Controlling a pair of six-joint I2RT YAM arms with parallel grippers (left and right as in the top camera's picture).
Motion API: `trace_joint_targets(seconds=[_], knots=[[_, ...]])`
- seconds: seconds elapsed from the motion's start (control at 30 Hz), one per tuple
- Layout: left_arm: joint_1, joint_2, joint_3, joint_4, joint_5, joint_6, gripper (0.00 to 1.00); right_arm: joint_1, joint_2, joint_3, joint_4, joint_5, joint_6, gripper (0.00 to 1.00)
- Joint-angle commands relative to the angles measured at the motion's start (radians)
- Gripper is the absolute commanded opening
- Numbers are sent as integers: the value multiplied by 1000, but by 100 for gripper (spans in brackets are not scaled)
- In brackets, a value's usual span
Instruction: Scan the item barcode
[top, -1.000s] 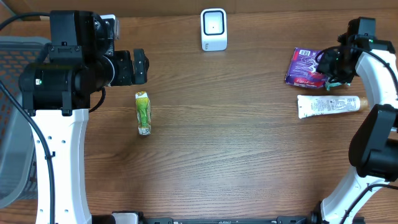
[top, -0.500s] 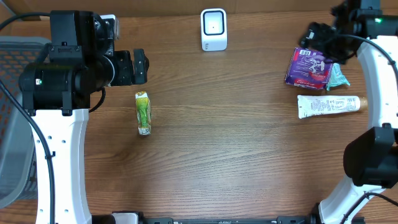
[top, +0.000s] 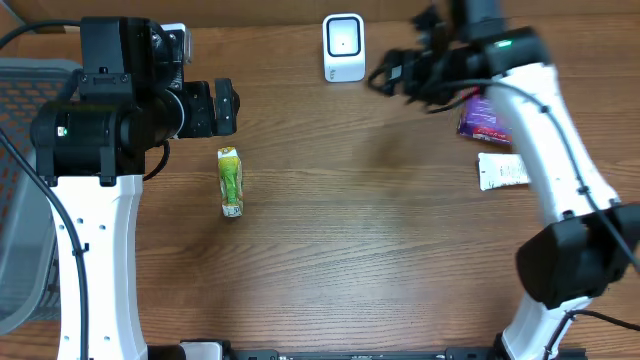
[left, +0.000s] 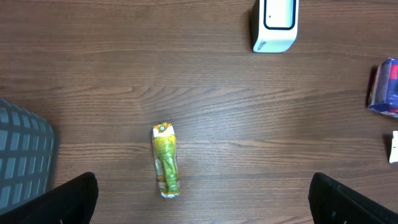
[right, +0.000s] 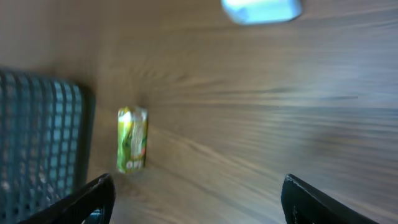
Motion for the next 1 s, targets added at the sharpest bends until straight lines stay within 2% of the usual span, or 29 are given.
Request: trace_joint_targets(seconds=[0.0, 0.23, 0.5, 0.6, 0.73, 0.83, 0.87, 0.97], knots=[[-2, 8, 10, 2, 0, 8, 100, 74, 21, -1, 0, 149, 89, 82], [-2, 8, 10, 2, 0, 8, 100, 125, 55, -1, 2, 223, 118, 82], [-2, 8, 10, 2, 51, -16, 100, 73, 55, 0, -61, 222, 69, 86], [-2, 8, 5, -10, 120, -16, 100, 51, 55, 0, -94, 222, 46, 86], [-3, 8, -80, -17, 156, -14, 99, 40, 55, 0, -111, 222, 46, 87], [-3, 16, -213, 11, 94, -15, 100, 40, 55, 0, -117, 222, 46, 87], [-3, 23, -254, 26, 79, -26, 97, 40, 55, 0, -116, 222, 46, 87], [-3, 57, -381, 91, 28, -106, 62, 40, 55, 0, -111, 222, 46, 87]])
